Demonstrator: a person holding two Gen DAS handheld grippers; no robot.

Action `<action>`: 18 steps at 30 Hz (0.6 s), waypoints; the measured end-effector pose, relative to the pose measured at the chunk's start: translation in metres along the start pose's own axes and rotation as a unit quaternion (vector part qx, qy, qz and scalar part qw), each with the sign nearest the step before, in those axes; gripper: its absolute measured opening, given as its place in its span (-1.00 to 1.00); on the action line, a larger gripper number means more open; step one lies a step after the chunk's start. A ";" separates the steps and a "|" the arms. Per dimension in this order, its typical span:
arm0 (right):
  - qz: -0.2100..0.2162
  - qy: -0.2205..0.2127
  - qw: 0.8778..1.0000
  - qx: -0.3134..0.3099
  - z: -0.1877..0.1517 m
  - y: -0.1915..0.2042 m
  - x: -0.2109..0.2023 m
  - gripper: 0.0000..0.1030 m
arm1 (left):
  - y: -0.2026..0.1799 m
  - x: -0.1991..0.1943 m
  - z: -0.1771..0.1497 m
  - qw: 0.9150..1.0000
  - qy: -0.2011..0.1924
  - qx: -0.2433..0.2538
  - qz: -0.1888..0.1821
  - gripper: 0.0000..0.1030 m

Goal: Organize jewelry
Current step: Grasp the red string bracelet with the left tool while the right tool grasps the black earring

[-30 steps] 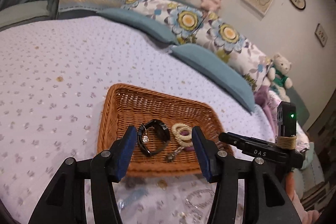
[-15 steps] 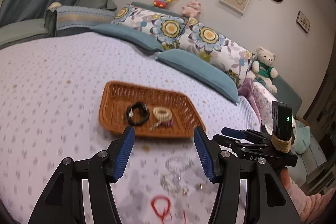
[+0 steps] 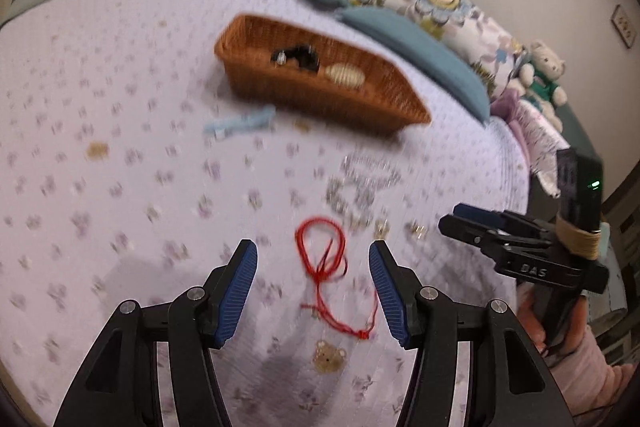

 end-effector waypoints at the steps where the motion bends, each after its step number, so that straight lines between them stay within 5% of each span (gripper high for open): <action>1: -0.002 0.002 1.000 -0.004 -0.003 0.001 0.002 0.16 | -0.001 0.004 -0.005 1.000 0.006 0.002 0.003 0.16; 18: -0.021 0.049 0.998 -0.035 -0.009 0.003 0.037 -0.11 | -0.015 0.047 -0.019 0.995 0.051 0.074 0.037 0.15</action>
Point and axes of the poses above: each gripper's, at about its wrist camera, not at the fingertips, and x roughly the way its jaws point, y to its left, z to its top, the point moved 9 cm from there along x, roughly the way its jaws point, and after that the axes turned 15 degrees about -y, right-handed, at the moved point
